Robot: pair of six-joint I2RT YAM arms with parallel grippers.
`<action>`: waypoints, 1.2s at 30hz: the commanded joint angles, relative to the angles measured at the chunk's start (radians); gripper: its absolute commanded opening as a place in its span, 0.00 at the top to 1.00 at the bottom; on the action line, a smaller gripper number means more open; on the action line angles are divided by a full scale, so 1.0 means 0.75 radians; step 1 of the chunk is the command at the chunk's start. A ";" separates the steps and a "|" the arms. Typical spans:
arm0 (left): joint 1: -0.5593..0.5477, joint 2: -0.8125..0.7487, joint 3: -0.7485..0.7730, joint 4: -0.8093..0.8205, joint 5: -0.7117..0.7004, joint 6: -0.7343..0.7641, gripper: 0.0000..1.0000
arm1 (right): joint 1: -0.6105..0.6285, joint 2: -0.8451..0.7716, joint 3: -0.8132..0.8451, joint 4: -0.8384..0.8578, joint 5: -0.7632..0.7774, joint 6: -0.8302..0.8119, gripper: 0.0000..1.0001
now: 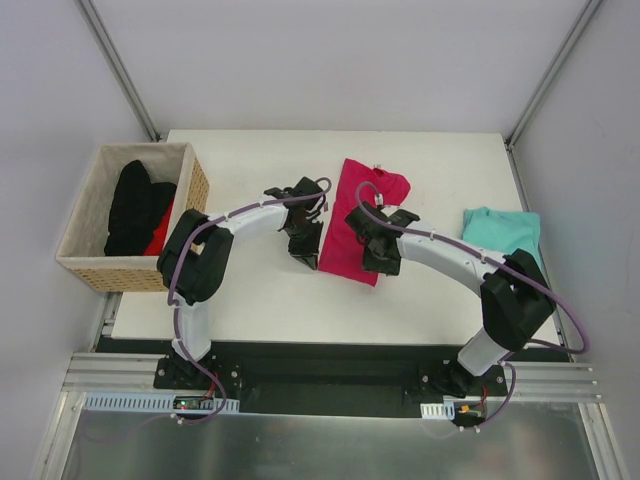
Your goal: Fold and stack the t-shirts
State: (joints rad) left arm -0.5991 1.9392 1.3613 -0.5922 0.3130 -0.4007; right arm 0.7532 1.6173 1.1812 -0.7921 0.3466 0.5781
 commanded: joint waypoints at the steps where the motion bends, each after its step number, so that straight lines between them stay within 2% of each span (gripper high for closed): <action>1: -0.017 -0.004 0.046 -0.002 0.026 0.015 0.94 | 0.039 -0.029 -0.012 -0.058 0.059 0.096 0.56; 11: -0.019 -0.027 0.022 0.000 0.024 0.017 0.94 | 0.078 0.030 0.012 -0.040 0.039 0.090 0.56; 19: -0.032 -0.045 0.022 0.002 0.006 0.015 0.82 | 0.096 0.053 0.020 -0.030 0.014 0.078 0.55; 36: -0.050 0.002 0.071 0.002 0.039 0.013 0.78 | 0.110 0.071 -0.006 -0.016 -0.002 0.076 0.55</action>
State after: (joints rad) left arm -0.6220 1.9392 1.3685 -0.5861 0.3149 -0.4011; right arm 0.8261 1.6638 1.1728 -0.7990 0.3508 0.6220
